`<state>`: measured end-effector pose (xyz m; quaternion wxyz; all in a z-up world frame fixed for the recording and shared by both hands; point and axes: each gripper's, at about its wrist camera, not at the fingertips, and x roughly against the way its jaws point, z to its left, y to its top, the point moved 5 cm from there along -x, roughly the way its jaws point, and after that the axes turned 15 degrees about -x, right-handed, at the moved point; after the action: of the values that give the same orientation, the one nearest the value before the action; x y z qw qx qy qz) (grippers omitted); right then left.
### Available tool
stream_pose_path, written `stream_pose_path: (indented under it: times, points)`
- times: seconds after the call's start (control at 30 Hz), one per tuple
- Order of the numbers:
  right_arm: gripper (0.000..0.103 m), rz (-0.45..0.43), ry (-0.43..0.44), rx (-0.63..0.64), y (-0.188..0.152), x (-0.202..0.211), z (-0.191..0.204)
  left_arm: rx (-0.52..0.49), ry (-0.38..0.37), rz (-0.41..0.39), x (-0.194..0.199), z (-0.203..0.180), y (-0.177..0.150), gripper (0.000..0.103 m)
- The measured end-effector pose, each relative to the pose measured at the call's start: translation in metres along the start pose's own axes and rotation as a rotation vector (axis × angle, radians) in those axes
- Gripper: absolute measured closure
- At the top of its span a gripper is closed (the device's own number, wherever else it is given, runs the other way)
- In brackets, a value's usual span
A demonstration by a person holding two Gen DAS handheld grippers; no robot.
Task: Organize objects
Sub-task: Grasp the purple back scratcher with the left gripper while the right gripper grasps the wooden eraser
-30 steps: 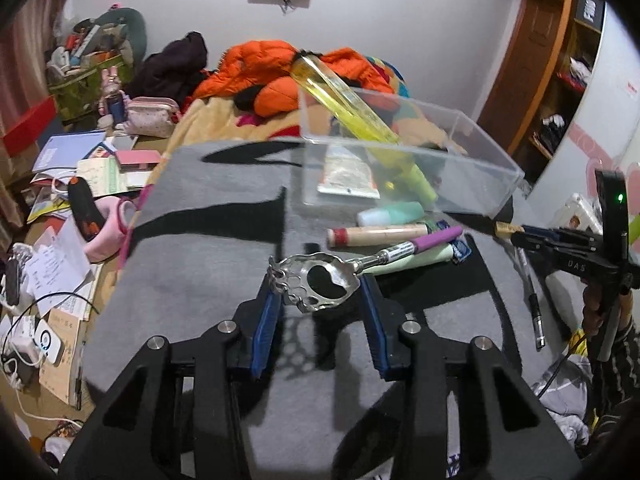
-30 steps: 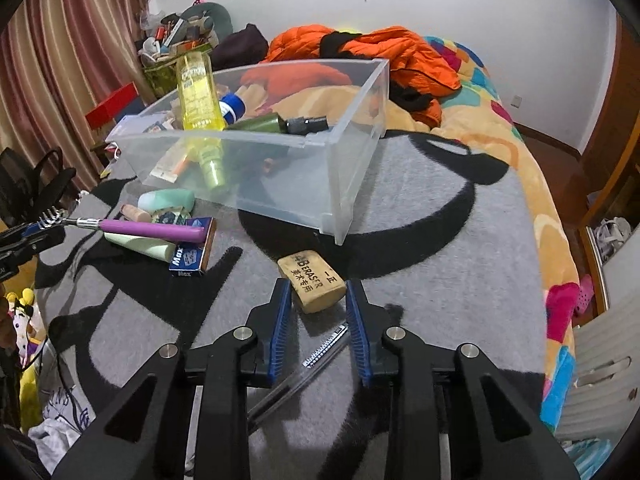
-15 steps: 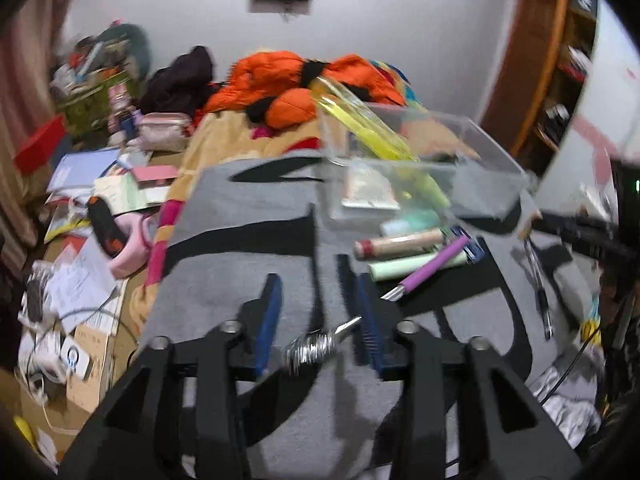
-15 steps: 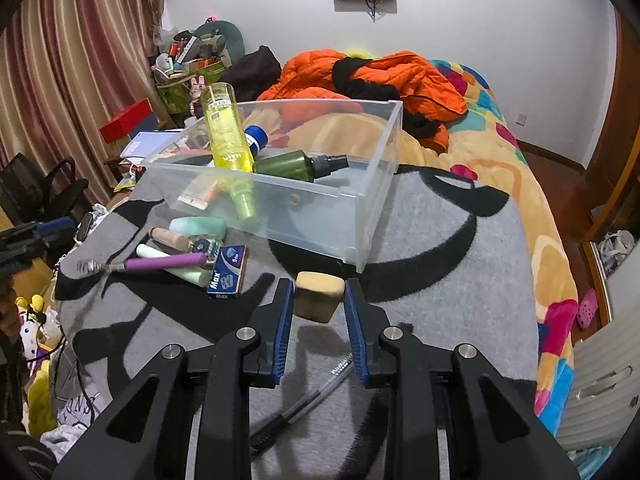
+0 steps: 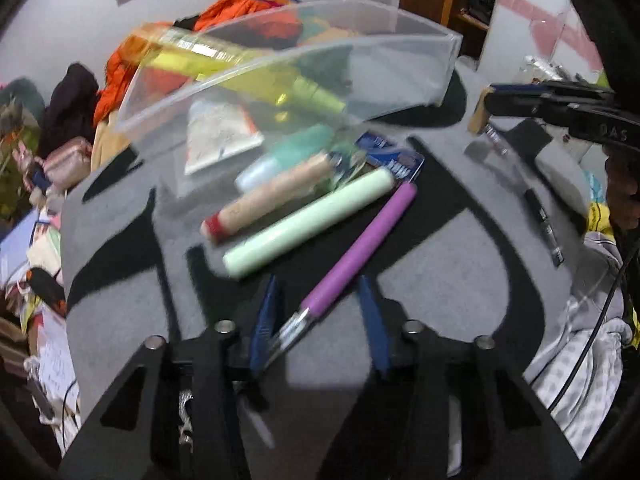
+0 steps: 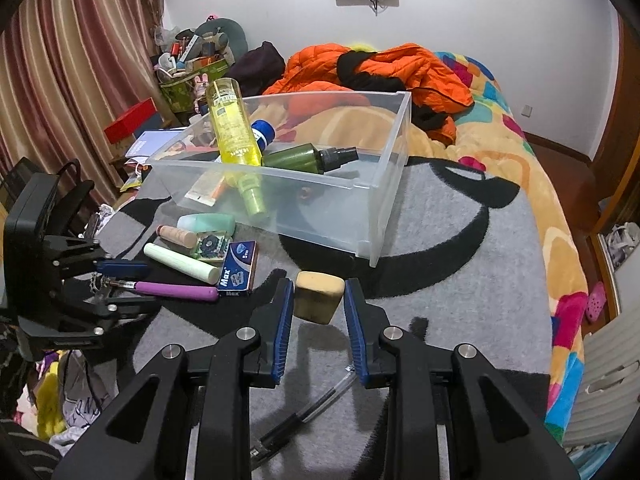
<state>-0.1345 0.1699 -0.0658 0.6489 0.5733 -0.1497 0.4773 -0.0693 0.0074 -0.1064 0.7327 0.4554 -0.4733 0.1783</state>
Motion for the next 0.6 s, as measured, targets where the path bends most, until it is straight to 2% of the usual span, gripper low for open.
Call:
stream_pose_path:
  times: [0.1, 0.23, 0.33, 0.6]
  points:
    - [0.08, -0.004, 0.011, -0.006, 0.002, 0.001, 0.002, -0.016, 0.001, 0.018, 0.002, -0.005, 0.004, 0.084]
    - [0.08, -0.02, 0.018, -0.004, 0.006, 0.006, 0.005, -0.023, -0.017, 0.012, 0.012, -0.013, 0.002, 0.089]
    - [0.08, -0.032, 0.029, -0.003, 0.01, 0.009, 0.009, -0.019, 0.001, -0.028, 0.028, -0.017, 0.005, 0.093]
    - [0.08, -0.093, 0.065, 0.007, 0.029, 0.022, 0.023, 0.027, 0.051, -0.147, 0.071, -0.008, 0.023, 0.093]
